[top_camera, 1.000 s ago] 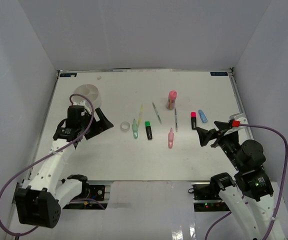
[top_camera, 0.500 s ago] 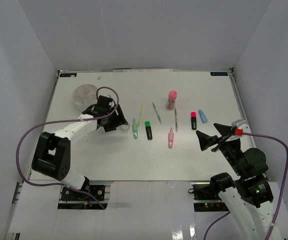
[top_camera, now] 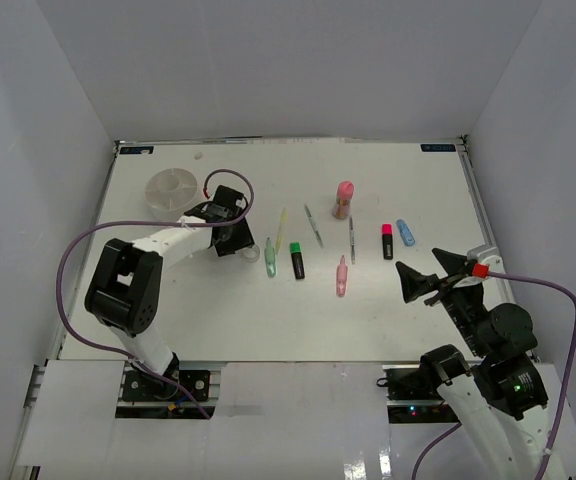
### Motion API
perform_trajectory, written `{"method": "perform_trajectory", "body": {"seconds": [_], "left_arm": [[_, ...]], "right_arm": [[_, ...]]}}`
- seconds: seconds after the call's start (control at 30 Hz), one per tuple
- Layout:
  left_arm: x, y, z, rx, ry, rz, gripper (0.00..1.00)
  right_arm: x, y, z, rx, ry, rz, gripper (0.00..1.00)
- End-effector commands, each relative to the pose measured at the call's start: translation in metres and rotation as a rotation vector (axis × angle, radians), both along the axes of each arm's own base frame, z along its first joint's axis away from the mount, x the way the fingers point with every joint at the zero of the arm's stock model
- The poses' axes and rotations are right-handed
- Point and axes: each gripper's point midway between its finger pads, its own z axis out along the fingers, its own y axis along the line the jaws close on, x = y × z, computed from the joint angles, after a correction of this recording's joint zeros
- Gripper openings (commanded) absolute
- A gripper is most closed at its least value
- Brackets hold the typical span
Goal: Sort the stationery into containers
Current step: Pick up the stationery from the center of the board.
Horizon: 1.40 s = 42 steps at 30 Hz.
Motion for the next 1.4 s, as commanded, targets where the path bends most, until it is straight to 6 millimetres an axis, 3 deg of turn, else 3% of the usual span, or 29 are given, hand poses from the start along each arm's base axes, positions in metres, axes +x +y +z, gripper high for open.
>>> {"method": "perform_trajectory", "body": {"seconds": [0.0,0.43,0.77,0.93,1.13,1.37], "left_arm": [[0.013,0.004,0.013,0.038,-0.047,0.018,0.59],[0.006,-0.005,-0.004,0.048,0.002,-0.017,0.52],[0.006,-0.001,-0.006,0.078,-0.001,-0.007,0.34],[0.007,-0.002,-0.004,0.077,-0.005,-0.015,0.17],[0.01,0.009,0.022,0.133,-0.042,-0.018,0.08],[0.009,0.076,0.086,0.465,-0.083,0.095,0.07]], "right_arm": [[0.001,-0.005,0.011,0.015,-0.052,-0.027,0.9],[0.001,-0.011,0.011,0.022,-0.062,-0.059,0.9],[0.0,-0.014,0.011,0.029,-0.067,-0.074,0.9],[0.0,-0.017,0.01,0.036,-0.07,-0.086,0.9],[-0.001,-0.017,0.01,0.035,-0.067,-0.086,0.9],[-0.002,-0.017,0.012,0.039,-0.072,-0.086,0.9]]}}
